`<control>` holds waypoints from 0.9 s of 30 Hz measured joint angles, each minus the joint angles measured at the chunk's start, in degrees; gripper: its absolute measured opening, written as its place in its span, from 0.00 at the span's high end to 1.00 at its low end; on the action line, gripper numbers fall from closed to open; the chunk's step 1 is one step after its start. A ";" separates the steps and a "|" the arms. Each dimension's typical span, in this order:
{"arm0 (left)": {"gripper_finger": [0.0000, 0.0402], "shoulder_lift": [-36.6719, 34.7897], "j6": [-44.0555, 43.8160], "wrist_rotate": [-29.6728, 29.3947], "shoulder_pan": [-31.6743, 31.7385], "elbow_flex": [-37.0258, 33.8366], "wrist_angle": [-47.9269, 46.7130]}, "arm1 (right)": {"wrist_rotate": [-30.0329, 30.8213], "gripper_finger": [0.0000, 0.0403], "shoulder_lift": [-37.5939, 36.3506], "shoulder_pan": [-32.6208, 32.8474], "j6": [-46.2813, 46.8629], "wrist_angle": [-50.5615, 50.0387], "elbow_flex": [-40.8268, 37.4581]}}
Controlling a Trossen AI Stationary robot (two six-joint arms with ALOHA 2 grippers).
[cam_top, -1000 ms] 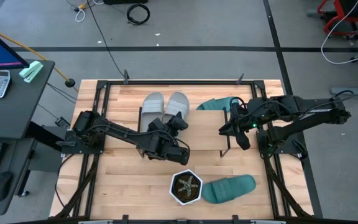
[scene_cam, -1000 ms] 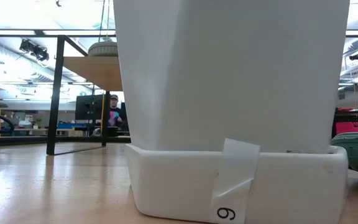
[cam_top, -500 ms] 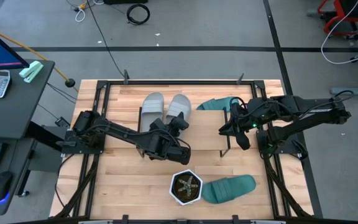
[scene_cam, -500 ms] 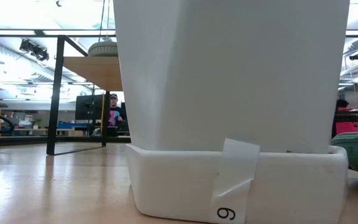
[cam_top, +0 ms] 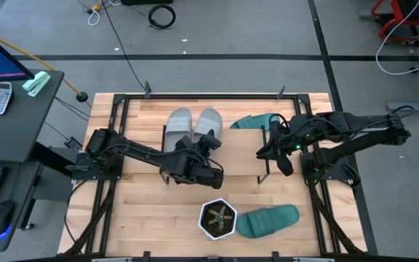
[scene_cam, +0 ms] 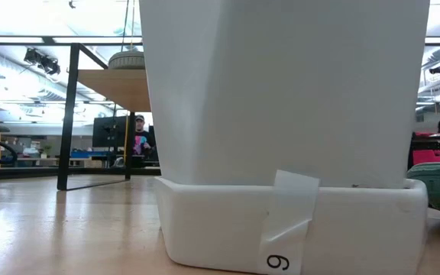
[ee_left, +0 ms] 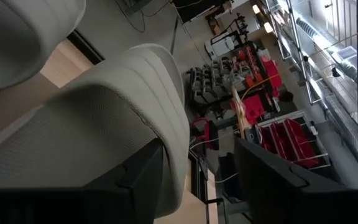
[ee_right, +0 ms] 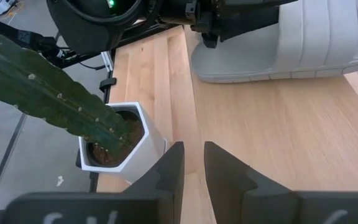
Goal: Pick and place slides into the shelf
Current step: Put the gray slide on the shelf aligned with the other gray slide
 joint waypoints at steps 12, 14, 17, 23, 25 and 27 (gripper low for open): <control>0.47 0.00 -1.23 4.00 0.03 0.00 4.43 | -0.05 0.83 0.00 0.02 0.00 0.02 0.00; 0.51 0.00 -1.26 3.97 0.40 0.00 5.35 | -0.05 0.83 0.01 0.00 0.00 0.02 0.00; 0.58 0.00 -1.33 4.09 0.72 0.00 5.36 | -0.05 0.83 0.00 0.13 0.00 0.02 0.00; 0.76 0.00 -1.51 4.86 0.70 0.00 3.48 | -0.08 0.83 0.00 0.13 0.58 0.02 0.00; 0.81 0.00 -1.49 4.85 0.72 0.00 3.26 | -0.34 0.83 0.00 0.13 0.61 0.02 0.00; 0.86 0.00 -1.48 4.82 0.72 0.00 3.30 | -0.58 0.83 0.00 0.13 0.61 0.02 0.00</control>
